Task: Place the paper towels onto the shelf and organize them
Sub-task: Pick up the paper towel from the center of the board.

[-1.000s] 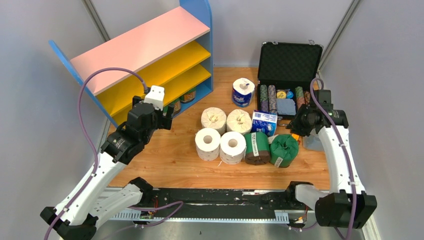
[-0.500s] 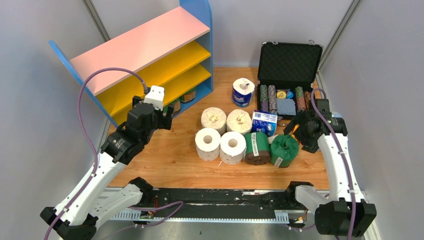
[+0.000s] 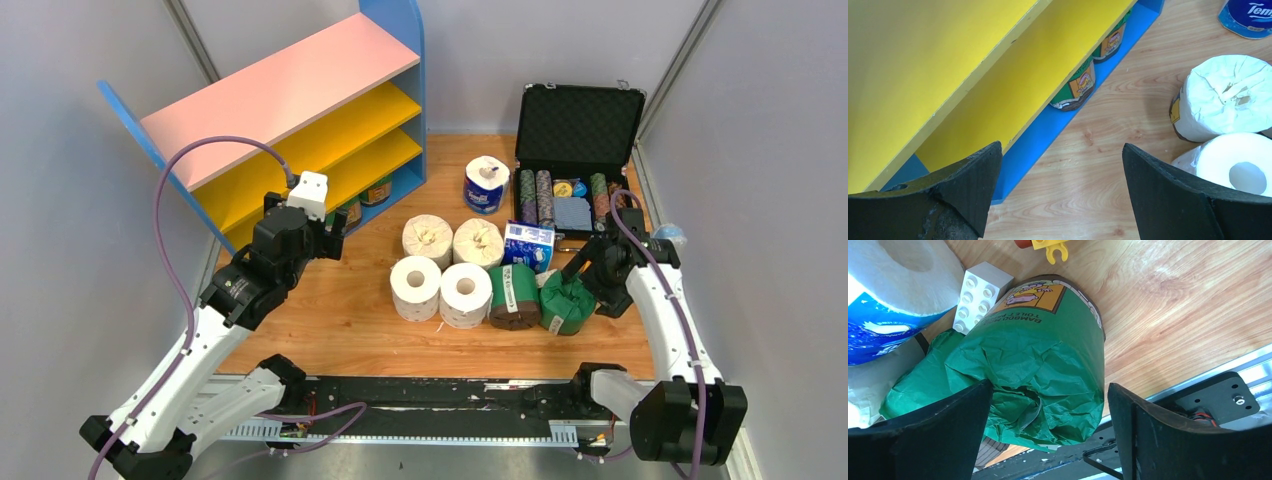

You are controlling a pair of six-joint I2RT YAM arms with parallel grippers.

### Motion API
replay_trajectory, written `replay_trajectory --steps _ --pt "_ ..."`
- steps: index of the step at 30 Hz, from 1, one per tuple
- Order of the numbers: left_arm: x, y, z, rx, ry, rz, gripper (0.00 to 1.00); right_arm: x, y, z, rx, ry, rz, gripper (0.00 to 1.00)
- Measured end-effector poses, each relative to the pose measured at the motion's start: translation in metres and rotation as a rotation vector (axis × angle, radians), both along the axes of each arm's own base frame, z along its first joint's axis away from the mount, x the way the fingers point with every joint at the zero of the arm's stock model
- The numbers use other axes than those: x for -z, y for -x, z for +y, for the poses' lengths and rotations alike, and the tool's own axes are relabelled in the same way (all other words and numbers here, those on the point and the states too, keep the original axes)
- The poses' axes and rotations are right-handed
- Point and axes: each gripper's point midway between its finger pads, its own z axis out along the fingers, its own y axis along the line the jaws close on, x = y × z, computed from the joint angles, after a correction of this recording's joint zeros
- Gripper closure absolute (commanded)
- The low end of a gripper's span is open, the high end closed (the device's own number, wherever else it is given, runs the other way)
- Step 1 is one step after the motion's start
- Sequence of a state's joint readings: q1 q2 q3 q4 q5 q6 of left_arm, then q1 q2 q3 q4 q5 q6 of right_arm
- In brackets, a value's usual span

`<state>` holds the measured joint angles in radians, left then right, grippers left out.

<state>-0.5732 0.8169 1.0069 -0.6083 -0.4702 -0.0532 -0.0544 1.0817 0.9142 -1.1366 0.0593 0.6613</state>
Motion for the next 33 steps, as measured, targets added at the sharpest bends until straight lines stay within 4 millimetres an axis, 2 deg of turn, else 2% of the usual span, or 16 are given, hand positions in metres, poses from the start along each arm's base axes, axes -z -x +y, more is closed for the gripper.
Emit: replay_trajectory --steps 8,20,33 --pt "-0.001 0.001 0.000 0.002 0.003 -0.003 0.03 0.003 -0.003 0.006 0.043 -0.038 -0.008 0.27" --pt "-0.001 0.001 0.000 0.002 0.004 -0.004 0.03 0.002 0.000 0.007 0.060 -0.046 -0.010 0.17" --pt "-0.001 0.001 -0.001 0.005 0.005 -0.003 0.03 -0.014 0.011 0.000 0.102 -0.010 -0.070 0.17"
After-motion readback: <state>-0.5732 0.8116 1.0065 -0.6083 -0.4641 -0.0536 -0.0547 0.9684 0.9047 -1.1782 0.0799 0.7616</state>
